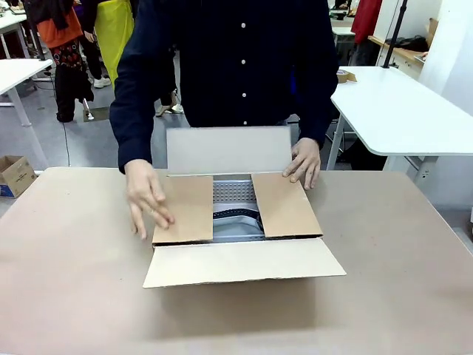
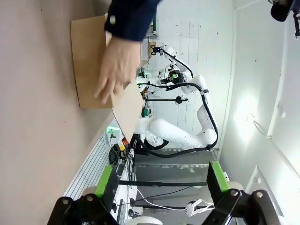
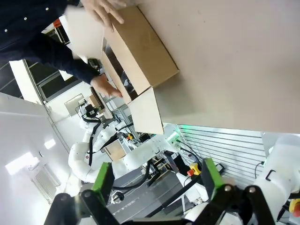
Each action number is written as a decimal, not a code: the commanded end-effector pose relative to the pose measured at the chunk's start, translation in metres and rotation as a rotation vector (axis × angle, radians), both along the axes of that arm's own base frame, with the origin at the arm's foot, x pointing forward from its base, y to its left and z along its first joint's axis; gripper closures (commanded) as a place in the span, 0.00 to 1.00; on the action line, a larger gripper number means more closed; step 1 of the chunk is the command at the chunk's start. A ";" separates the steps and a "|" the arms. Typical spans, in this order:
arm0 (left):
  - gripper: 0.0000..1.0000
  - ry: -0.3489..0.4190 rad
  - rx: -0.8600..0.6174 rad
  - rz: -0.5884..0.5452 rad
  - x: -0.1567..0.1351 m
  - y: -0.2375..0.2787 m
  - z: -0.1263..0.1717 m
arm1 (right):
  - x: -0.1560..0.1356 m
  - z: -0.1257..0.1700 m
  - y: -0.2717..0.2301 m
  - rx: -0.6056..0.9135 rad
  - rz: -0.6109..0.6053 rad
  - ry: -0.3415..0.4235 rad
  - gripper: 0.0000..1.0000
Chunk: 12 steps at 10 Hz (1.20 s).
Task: Pack the gift set into the box.
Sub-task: Press and hold the closed box until the human finishes sealing it.
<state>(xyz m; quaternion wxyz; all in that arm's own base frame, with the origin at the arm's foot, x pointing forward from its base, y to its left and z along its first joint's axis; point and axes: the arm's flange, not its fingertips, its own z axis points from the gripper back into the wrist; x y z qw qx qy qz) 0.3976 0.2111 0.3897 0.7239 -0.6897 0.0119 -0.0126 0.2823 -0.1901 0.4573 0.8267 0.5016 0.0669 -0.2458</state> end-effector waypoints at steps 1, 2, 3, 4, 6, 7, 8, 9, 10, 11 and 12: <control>0.00 0.002 0.005 0.000 -0.003 -0.002 0.001 | -0.003 0.001 0.000 -0.007 0.014 0.002 0.00; 0.00 0.002 0.005 0.000 -0.003 -0.002 0.001 | -0.003 0.001 0.000 -0.007 0.014 0.002 0.00; 0.00 0.002 0.005 0.000 -0.003 -0.002 0.001 | -0.003 0.001 0.000 -0.007 0.014 0.002 0.00; 0.00 0.002 0.005 0.000 -0.003 -0.002 0.001 | -0.003 0.001 0.000 -0.007 0.014 0.002 0.00; 0.00 0.002 0.005 0.000 -0.003 -0.002 0.001 | -0.003 0.001 0.000 -0.007 0.014 0.002 0.00; 0.00 0.002 0.005 0.000 -0.003 -0.002 0.001 | -0.003 0.001 0.000 -0.007 0.014 0.002 0.00; 0.00 0.002 0.005 0.000 -0.003 -0.002 0.001 | -0.003 0.001 0.000 -0.007 0.014 0.002 0.00; 0.00 0.002 0.005 0.000 -0.003 -0.002 0.001 | -0.003 0.001 0.000 -0.007 0.014 0.002 0.00; 0.00 0.002 0.005 0.000 -0.003 -0.002 0.001 | -0.003 0.001 0.000 -0.007 0.014 0.002 0.00; 0.00 0.002 0.005 0.000 -0.003 -0.002 0.001 | -0.003 0.001 0.000 -0.007 0.014 0.002 0.00; 0.00 0.002 0.005 0.000 -0.003 -0.002 0.001 | -0.003 0.001 0.000 -0.007 0.014 0.002 0.00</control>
